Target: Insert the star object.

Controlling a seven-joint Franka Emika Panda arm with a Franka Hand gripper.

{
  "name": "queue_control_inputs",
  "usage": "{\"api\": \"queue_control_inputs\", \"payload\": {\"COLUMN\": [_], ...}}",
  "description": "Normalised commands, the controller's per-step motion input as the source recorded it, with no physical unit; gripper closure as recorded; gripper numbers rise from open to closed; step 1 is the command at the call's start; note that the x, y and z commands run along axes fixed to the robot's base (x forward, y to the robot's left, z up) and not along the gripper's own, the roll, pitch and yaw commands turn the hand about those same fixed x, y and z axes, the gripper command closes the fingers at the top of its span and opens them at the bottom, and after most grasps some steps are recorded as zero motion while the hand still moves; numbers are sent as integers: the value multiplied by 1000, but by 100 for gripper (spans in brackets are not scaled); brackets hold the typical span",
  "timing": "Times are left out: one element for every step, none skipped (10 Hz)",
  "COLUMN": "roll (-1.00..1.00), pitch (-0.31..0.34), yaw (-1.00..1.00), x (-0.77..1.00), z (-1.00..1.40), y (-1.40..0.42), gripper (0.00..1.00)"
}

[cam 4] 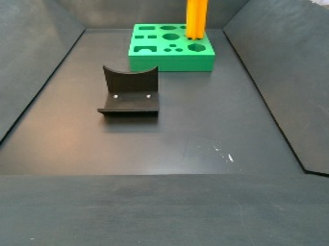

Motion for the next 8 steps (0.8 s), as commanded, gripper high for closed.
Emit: {"api": "queue_control_inputs", "payload": {"roll": [24, 53, 57, 31, 37, 31, 24, 24], "pitch": [0, 26, 51, 74, 74, 71, 70, 79], "yaw": [-337, -571, -746, -806, -851, -846, -846, -840], "x": [0, 151, 134, 100, 34, 46, 51, 51], "z": [-131, -131, -194, -214, -211, -209, -214, -217], "y": [-211, -77, 0, 14, 9, 0, 0, 0], "gripper": [100, 100, 100, 100, 100, 100, 100, 100]}}
